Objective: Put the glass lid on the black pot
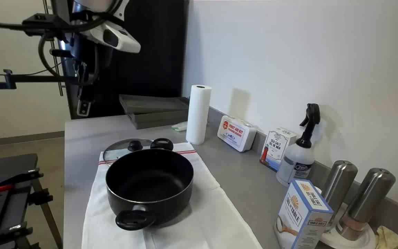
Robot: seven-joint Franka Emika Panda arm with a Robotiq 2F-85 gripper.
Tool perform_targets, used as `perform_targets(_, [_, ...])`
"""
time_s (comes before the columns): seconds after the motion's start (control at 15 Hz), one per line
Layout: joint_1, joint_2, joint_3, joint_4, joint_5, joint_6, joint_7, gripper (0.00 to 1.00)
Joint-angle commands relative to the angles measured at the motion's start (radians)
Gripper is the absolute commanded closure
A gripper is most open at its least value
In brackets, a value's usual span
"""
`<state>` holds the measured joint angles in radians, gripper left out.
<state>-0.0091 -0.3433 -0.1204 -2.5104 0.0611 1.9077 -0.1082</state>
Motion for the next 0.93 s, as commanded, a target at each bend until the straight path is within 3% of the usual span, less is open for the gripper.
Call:
perform_targets(0.0, [-0.015, 0.001, 0.014, 0.002, 0.004, -0.003, -0.004, 0.00])
perform_targets(0.53, [-0.014, 0.005, 0.018, 0.004, 0.002, 0.005, 0.002, 0.00])
perform_targets(0.87, [0.009, 0.044, 0.062, 0.006, -0.008, 0.072, 0.019, 0.00])
